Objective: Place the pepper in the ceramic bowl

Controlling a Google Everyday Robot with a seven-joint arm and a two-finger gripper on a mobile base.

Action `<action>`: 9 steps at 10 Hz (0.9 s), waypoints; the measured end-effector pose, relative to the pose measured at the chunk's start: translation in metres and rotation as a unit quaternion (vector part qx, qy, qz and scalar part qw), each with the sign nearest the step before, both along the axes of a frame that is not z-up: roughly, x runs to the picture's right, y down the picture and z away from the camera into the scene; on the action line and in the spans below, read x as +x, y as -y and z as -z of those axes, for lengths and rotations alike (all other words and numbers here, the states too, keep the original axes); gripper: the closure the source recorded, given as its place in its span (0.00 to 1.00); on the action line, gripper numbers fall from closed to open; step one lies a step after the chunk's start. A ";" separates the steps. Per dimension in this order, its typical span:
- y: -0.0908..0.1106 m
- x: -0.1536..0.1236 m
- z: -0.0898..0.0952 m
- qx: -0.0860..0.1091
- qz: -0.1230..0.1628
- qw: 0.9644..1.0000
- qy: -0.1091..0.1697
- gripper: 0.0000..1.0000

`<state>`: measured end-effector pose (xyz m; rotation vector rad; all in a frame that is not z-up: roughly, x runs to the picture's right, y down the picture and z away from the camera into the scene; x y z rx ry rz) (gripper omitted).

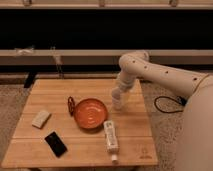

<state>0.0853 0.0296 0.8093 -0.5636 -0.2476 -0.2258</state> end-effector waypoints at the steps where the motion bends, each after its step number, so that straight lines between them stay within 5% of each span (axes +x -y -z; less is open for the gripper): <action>1: 0.000 0.000 0.000 0.000 0.000 1.000 0.000 0.24; 6: 0.001 -0.001 0.000 0.001 0.001 1.000 0.002 0.24; 9: 0.001 -0.030 0.010 0.017 0.039 0.998 0.054 0.24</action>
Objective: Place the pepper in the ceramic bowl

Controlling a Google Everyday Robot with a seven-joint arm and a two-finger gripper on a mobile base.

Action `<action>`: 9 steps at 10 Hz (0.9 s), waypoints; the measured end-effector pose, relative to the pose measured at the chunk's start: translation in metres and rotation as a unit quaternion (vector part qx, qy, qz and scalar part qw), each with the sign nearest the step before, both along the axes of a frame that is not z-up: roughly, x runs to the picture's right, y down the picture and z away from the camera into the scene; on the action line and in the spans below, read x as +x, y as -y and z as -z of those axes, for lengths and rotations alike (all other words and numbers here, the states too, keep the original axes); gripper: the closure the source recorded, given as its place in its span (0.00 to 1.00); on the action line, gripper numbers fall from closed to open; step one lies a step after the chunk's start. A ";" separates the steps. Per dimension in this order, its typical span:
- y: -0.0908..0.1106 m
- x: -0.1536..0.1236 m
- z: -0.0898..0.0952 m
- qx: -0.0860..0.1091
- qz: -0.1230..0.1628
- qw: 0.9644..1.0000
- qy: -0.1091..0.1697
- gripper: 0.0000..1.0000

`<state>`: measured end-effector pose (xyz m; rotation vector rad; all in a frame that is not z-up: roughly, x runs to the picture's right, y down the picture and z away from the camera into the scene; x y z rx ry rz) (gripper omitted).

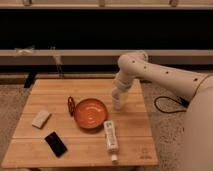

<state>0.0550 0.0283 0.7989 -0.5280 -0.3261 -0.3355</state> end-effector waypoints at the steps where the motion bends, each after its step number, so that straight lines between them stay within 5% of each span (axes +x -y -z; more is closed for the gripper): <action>1: 0.002 -0.028 0.004 0.009 0.029 0.999 0.032 0.24; 3: 0.005 -0.066 0.009 0.022 0.072 0.994 0.074 0.24; 4: 0.006 -0.091 0.012 0.030 0.103 0.989 0.103 0.24; 6: 0.009 -0.136 0.009 0.044 0.171 0.971 0.161 0.24; 9: 0.005 -0.185 -0.005 0.055 0.229 0.948 0.216 0.24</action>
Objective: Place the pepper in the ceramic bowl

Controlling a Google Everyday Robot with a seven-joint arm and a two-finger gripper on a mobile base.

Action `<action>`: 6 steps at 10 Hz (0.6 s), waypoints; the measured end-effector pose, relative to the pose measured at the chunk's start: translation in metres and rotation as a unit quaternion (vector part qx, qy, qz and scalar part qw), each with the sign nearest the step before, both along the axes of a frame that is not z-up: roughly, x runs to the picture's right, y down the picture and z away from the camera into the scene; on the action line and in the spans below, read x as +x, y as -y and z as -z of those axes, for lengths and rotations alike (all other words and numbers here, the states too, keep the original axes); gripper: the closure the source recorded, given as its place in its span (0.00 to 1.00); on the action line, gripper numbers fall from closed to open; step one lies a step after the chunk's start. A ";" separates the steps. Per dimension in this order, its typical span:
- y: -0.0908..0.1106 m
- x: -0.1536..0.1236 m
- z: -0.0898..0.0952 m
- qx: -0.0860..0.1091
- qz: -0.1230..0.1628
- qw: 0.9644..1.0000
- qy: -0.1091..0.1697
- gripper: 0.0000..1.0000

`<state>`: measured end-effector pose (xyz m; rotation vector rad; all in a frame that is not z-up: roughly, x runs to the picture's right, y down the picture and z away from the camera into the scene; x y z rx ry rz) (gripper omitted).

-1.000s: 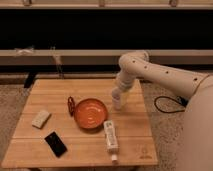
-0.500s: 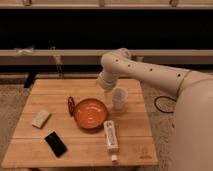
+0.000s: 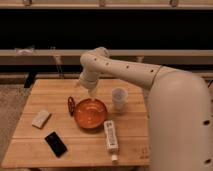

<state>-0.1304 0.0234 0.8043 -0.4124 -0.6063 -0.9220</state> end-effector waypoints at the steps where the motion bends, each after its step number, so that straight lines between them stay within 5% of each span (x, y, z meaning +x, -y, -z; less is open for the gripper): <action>1: -0.001 -0.017 -0.006 0.006 0.019 1.000 0.019 0.24; 6: -0.012 -0.073 -0.032 0.048 0.105 0.990 0.082 0.24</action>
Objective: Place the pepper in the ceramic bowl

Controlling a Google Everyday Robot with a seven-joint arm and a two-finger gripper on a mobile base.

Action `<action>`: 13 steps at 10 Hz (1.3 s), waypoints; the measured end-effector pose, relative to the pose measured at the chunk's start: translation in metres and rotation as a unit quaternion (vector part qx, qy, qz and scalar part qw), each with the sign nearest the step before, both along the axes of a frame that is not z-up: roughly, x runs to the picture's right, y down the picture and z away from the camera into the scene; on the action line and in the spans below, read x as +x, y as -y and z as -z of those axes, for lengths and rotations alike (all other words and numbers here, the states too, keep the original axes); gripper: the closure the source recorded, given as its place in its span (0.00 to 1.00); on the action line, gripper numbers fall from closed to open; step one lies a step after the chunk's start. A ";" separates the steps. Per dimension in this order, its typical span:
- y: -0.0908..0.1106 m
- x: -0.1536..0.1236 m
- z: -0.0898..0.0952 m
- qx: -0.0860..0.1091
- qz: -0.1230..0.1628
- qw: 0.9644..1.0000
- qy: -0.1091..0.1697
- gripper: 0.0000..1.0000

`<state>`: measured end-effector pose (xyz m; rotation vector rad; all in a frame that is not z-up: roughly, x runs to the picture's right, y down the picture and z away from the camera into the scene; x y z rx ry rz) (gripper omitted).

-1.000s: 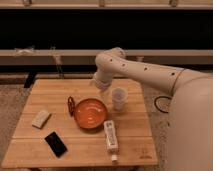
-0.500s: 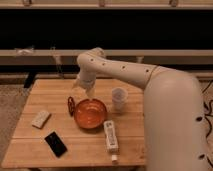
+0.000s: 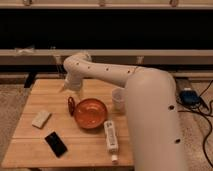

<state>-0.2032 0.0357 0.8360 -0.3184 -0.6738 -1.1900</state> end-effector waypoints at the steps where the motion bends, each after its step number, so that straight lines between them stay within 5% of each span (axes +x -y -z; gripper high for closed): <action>1: -0.003 -0.007 -0.007 0.008 0.012 1.000 0.004 0.24; 6: -0.010 -0.036 -0.043 0.052 0.052 0.997 0.004 0.24; 13: -0.034 -0.037 -0.079 0.061 0.097 0.993 -0.024 0.24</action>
